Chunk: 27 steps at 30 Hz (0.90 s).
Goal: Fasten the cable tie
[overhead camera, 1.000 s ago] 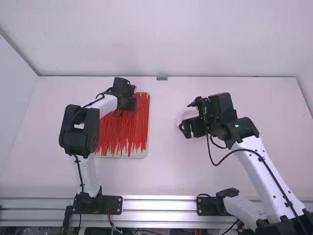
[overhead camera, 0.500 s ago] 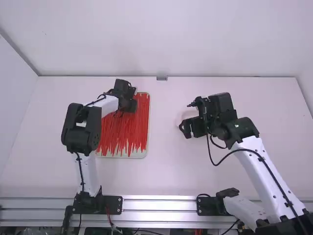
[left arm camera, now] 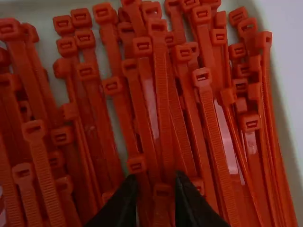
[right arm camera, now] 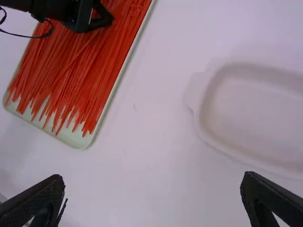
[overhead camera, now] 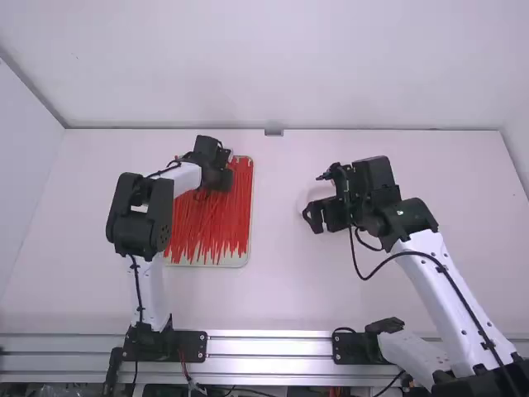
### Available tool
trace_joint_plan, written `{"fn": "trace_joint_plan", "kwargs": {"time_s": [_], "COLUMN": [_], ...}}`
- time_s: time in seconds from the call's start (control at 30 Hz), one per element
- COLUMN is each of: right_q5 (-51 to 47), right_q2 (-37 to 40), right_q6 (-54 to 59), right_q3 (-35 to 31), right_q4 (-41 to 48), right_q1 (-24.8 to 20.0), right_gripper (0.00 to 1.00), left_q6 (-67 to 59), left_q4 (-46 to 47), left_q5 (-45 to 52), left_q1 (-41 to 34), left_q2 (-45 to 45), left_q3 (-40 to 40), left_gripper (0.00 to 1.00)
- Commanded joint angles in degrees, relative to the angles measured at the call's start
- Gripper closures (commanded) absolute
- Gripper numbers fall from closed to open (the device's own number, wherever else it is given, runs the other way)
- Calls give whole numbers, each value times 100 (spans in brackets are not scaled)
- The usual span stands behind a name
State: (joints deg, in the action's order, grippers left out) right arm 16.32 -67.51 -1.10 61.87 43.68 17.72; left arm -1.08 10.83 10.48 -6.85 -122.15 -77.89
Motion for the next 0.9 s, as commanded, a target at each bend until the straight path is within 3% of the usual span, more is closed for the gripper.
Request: {"fn": "trace_joint_plan", "kwargs": {"time_s": [0.0, 0.6, 0.67, 0.73, 0.87], "right_q5": [17, 20, 17, 17, 15], "right_q2": [-28, -28, -28, -28, -28], "right_q6": [4, 2, 2, 4, 4], "right_q3": [157, 157, 157, 157, 157], "right_q4": [-15, -101, -96, -96, -96], "right_q1": [-9, -11, -9, -11, -9], "right_gripper": [1, 1, 1, 1, 1], "left_q6": [0, -4, -94, -127, -127], "left_q4": [103, 704, 793, 828, 898], "left_q5": [33, -153, -133, -140, -151], "left_q1": [-28, -17, -28, -17, -26], "left_q2": [-79, -76, -76, -76, -76], "left_q3": [-140, -839, -887, -887, -868], "left_gripper": [82, 92, 91, 84, 83]}}
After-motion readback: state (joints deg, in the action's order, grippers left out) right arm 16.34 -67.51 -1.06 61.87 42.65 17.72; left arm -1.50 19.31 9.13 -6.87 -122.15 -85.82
